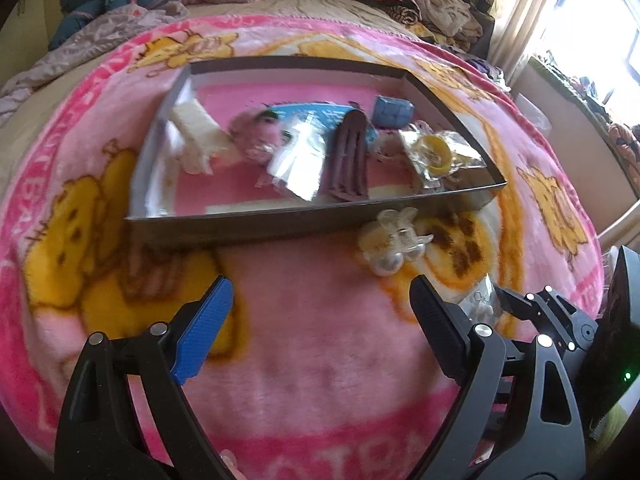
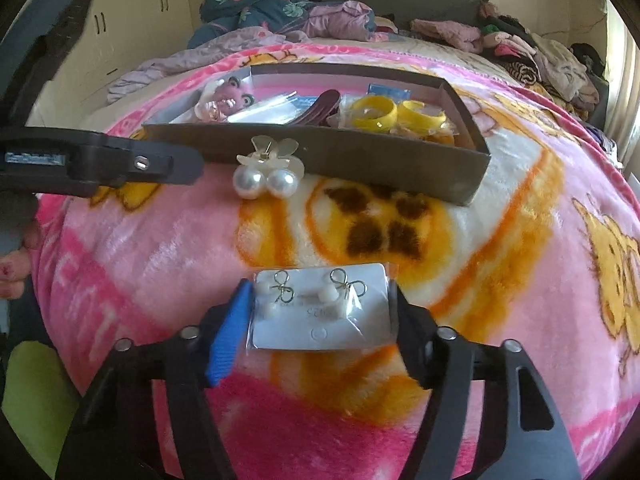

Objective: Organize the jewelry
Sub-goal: 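Grasp the white earring card with the right gripper while the left grasps the clear butterfly claw clip, then carry the earring card and clear claw clip into the grey box and release both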

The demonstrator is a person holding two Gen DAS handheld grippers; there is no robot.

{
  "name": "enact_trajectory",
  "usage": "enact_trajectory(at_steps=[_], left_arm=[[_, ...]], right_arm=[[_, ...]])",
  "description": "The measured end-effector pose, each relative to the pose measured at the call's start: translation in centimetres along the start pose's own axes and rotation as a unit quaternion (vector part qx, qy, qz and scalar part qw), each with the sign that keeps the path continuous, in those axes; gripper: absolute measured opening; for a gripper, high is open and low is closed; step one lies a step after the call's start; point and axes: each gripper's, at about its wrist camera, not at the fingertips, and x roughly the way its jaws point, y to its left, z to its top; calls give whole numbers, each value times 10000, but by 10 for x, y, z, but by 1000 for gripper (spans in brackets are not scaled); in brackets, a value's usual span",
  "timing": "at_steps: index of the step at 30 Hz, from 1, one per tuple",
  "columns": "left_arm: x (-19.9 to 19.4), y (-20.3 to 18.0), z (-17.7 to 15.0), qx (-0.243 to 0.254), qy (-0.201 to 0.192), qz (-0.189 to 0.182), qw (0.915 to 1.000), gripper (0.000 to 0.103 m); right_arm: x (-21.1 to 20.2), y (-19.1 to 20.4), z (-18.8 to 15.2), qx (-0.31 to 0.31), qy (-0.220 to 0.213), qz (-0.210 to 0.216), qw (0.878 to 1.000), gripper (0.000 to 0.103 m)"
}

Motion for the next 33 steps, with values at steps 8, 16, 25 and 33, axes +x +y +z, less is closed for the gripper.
enact_trajectory(at_steps=[8,16,25,33], left_arm=[[28,-24,8,-78,149,-168,9997,80],[46,-30,18,-245,191,-98,9995,54],[34,-35,13,-8,157,-120,9998,39],[-8,-12,17,-76,-200,-47,9998,39]], right_arm=[[-12,-35,3,277,-161,-99,9994,62],[-15,-59,3,439,-223,-113,9987,62],[-18,-62,10,517,-293,-54,9982,62],[-21,-52,32,399,-452,83,9981,62]])
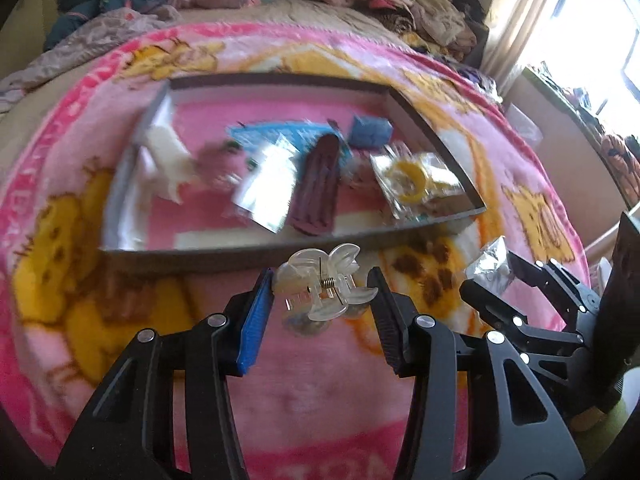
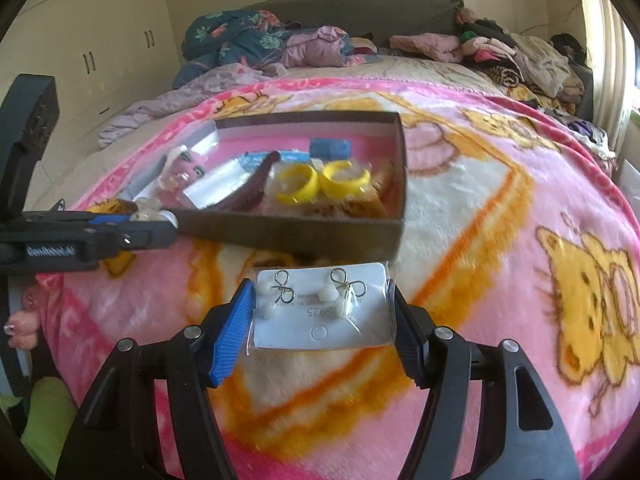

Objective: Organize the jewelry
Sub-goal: 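Carry the earring card and clear claw clip into the grey box and release both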

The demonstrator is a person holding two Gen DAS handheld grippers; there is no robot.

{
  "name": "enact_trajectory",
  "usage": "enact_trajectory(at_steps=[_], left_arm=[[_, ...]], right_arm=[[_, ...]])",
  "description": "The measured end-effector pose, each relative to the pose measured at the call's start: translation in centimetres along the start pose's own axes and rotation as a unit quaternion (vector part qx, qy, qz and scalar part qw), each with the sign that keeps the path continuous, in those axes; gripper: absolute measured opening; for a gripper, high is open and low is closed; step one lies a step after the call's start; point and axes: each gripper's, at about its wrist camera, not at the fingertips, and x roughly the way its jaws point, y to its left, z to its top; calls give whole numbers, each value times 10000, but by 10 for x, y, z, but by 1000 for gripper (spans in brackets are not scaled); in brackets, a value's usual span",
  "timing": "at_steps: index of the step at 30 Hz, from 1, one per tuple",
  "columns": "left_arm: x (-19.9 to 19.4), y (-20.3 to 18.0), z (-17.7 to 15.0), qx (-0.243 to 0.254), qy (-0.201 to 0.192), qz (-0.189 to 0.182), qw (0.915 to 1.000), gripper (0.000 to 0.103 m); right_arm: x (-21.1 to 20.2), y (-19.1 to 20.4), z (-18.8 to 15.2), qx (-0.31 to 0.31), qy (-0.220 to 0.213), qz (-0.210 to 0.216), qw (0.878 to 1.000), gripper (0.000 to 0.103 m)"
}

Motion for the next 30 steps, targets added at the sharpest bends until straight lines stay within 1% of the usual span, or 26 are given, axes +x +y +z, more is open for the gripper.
enact_trajectory(at_steps=[9,15,30], left_arm=[[-19,36,23,-249,-283,282,9989,39],[-19,56,30,-344,-364,440,9978,39],[-4,84,42,-534,-317,442,9971,39]], right_arm=[[4,20,29,-213,-129,169,9995,62],[9,31,44,-376,-177,246,9988,62],[32,41,74,-608,-217,214,9977,62]])
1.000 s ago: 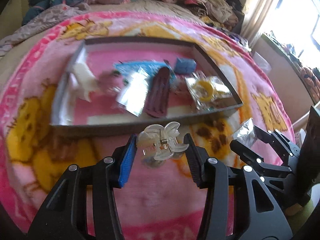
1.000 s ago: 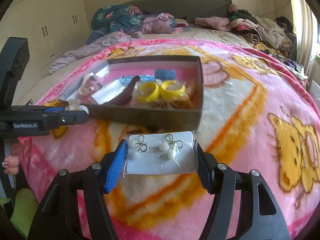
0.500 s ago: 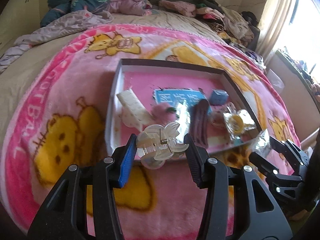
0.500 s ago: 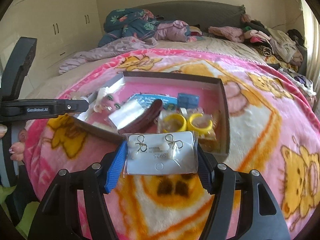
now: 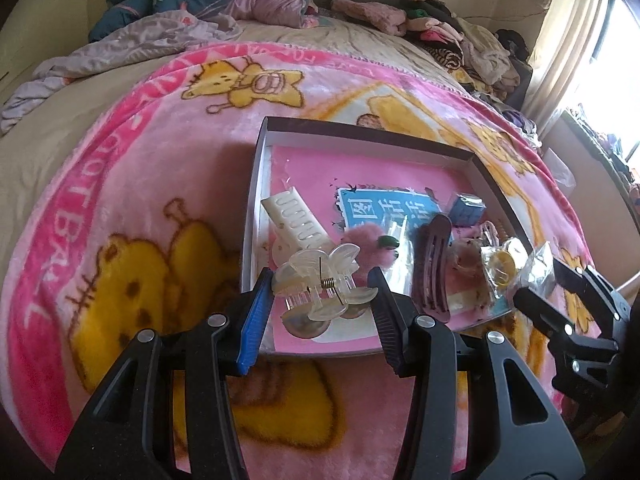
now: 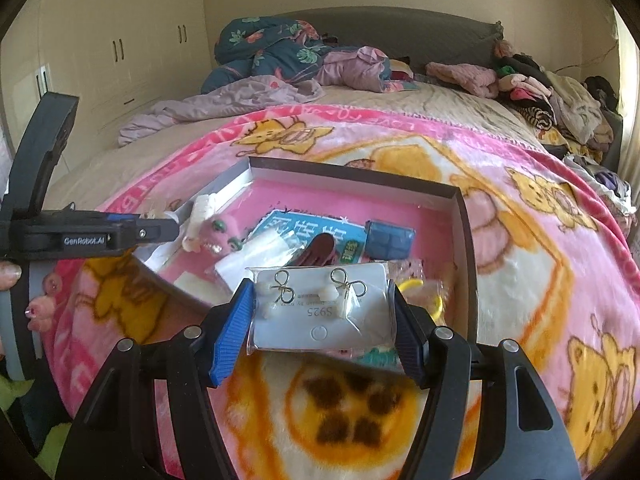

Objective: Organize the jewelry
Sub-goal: 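Carry the earring card and clear claw clip into the grey box and release both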

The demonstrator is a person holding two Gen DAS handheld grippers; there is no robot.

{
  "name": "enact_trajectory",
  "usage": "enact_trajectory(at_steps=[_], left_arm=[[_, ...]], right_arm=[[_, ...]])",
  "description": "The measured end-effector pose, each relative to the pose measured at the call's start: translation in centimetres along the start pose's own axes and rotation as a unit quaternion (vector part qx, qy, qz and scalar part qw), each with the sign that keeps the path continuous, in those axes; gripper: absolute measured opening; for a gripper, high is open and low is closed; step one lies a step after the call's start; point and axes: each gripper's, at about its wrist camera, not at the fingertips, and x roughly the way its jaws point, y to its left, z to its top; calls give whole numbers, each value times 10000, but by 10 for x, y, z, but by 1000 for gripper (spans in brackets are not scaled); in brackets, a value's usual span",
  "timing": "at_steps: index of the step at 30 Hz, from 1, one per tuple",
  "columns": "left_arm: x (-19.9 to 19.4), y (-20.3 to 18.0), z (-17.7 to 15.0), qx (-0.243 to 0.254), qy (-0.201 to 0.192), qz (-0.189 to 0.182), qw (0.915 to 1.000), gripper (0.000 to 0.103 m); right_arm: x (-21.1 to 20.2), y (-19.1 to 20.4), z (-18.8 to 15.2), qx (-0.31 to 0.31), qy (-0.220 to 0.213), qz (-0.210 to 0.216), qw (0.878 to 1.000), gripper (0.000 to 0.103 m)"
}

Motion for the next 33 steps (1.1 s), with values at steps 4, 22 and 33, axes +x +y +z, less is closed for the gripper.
enact_trajectory(at_steps=[4,22,33], left_arm=[[6,5,-1,-49,54,-18,10000,39],[19,15,2,18,175,-127,9998,39],[21,16,3,-18,187,-144,9997,39]], right_arm=[[10,2,7,-101,28,5,9999,62],[67,29,16,-376,429,255,9980,62],[76,43,10,-418,574,413,9966,65]])
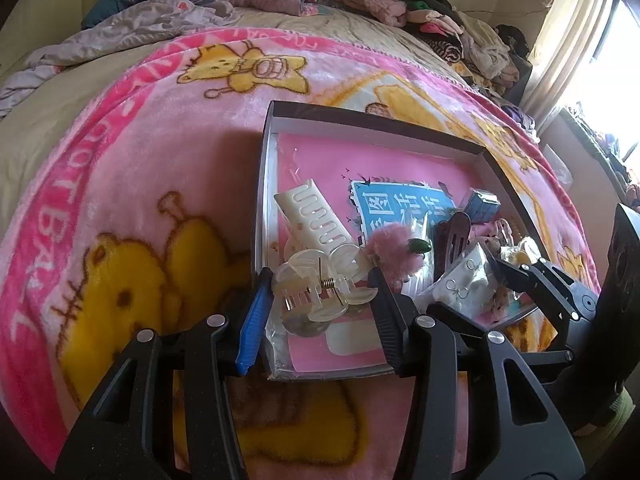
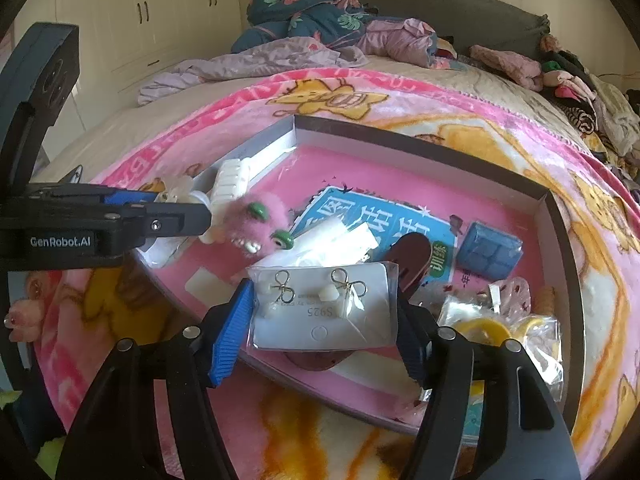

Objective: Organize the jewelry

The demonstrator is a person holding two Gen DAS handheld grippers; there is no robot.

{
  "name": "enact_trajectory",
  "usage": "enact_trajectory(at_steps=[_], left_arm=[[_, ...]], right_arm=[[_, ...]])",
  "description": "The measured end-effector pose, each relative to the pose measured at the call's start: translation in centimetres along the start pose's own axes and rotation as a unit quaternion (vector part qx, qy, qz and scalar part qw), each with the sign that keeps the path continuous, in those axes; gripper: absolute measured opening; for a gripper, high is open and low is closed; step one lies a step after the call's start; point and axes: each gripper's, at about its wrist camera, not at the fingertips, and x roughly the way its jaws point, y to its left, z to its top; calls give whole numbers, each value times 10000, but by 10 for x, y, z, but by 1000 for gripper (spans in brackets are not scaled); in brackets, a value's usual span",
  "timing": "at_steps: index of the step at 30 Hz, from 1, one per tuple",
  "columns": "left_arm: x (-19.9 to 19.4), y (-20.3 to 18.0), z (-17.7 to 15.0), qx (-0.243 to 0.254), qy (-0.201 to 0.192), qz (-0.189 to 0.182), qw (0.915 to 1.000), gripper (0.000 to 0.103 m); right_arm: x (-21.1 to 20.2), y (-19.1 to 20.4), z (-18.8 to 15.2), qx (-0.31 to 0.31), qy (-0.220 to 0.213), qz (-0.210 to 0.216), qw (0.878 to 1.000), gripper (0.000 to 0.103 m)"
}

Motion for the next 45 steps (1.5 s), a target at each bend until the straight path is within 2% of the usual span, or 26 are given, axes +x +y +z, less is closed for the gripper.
enact_trajectory(at_steps=[9,12,15,21,24,26,34,45], left_arm=[[-1,0,1,-12,-3,-33,10000,40],[-1,-2,0,-7,-18,-38,10000,48],[-6,-4,-1,-10,-60,-34,10000,49],[-30,-11,-8,20,-265,14,9996,60],[-45,-15,-16,57,-387,52,9992,68],[-53,-17,-24,89,-436,87,9990,76],[-75,-23,-57,174,-486,126,9986,90],[-93,-27,-88,212,-532,203,9982,91]], right_arm=[[-13,-6,-7,205,-47,-54,9998,75],[-24,-8,-12,275,-111,-69,9995,76],[-36,-11,-16,364,-182,-103,9991,79],[-68,-17,-30,603,-388,-264,9971,87],[-84,-21,-37,704,-480,-380,9956,90],[-94,-22,-42,766,-518,-431,9948,92],[-125,-18,-61,958,-669,-645,9910,95],[-142,-6,-82,1104,-696,-766,9885,96]])
